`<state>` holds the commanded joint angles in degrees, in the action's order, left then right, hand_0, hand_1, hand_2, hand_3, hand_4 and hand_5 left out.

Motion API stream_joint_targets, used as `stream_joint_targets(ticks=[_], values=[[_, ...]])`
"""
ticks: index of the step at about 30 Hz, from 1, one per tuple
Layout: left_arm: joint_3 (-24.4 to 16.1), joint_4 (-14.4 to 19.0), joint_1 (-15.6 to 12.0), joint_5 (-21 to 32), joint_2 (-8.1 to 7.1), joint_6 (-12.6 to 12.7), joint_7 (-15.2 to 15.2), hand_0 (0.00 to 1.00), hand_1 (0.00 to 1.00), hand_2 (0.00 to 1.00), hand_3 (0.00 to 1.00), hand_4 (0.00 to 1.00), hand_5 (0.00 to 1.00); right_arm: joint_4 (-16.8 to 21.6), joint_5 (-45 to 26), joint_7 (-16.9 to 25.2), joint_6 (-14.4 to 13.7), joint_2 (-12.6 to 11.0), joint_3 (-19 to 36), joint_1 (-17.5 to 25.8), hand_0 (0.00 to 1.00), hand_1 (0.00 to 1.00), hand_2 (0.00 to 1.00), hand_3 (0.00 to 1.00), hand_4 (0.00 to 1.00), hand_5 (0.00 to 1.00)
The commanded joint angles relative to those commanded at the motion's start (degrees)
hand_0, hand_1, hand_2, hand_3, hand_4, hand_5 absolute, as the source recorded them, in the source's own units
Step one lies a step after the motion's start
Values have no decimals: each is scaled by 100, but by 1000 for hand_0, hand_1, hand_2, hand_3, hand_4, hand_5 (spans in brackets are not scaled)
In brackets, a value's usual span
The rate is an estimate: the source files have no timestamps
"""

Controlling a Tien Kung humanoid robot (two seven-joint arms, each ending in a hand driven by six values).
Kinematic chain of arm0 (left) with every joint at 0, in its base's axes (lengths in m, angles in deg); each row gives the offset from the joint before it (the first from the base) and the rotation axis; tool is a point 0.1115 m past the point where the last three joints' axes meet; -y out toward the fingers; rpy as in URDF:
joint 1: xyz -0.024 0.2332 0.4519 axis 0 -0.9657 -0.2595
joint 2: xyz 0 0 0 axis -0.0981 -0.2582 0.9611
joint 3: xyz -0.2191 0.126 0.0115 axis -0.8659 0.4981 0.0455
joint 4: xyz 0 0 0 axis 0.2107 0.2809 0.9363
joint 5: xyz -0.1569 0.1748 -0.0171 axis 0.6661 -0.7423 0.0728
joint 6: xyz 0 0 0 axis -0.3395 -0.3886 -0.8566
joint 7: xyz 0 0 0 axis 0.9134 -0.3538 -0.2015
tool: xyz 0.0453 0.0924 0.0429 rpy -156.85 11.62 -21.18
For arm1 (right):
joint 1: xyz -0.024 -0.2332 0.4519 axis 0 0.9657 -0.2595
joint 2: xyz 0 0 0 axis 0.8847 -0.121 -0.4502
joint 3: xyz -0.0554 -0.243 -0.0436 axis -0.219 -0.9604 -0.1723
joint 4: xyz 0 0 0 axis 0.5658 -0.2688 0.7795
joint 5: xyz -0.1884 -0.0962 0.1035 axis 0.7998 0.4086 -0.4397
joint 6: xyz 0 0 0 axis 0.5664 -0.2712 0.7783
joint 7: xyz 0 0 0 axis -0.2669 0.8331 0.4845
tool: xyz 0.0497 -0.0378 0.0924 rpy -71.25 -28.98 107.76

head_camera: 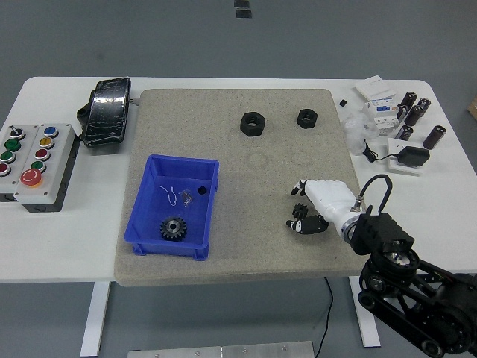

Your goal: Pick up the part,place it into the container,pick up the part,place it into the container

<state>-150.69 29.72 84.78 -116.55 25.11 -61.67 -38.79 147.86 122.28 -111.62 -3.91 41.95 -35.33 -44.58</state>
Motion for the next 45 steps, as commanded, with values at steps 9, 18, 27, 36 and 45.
stream_joint_targets(ticks=[9,18,27,36,45], values=[[15,0,8,21,5,-11,-2,669,683,658,629,699,342,-67,76,74,-90,-37,-29,11,331,485,585,678,603,301],[5,0,17,46,5,-40,-25,669,683,665,597,699,366,-86,41,128,-130,-76,-93,31,304,464,407,588,567,282],[-21,0,13,48,0,-46,-40,669,683,673,599,707,396,-70,20,157,-155,-99,-121,36,303,467,382,554,565,287],[-9,0,20,71,0,-34,-58,670,683,674,606,715,425,-112,33,196,-229,-108,-123,32,300,469,361,424,545,283],[-12,0,13,73,4,-19,-61,670,683,674,611,712,420,-100,-53,243,-367,11,-222,-313,296,470,358,417,537,283]])
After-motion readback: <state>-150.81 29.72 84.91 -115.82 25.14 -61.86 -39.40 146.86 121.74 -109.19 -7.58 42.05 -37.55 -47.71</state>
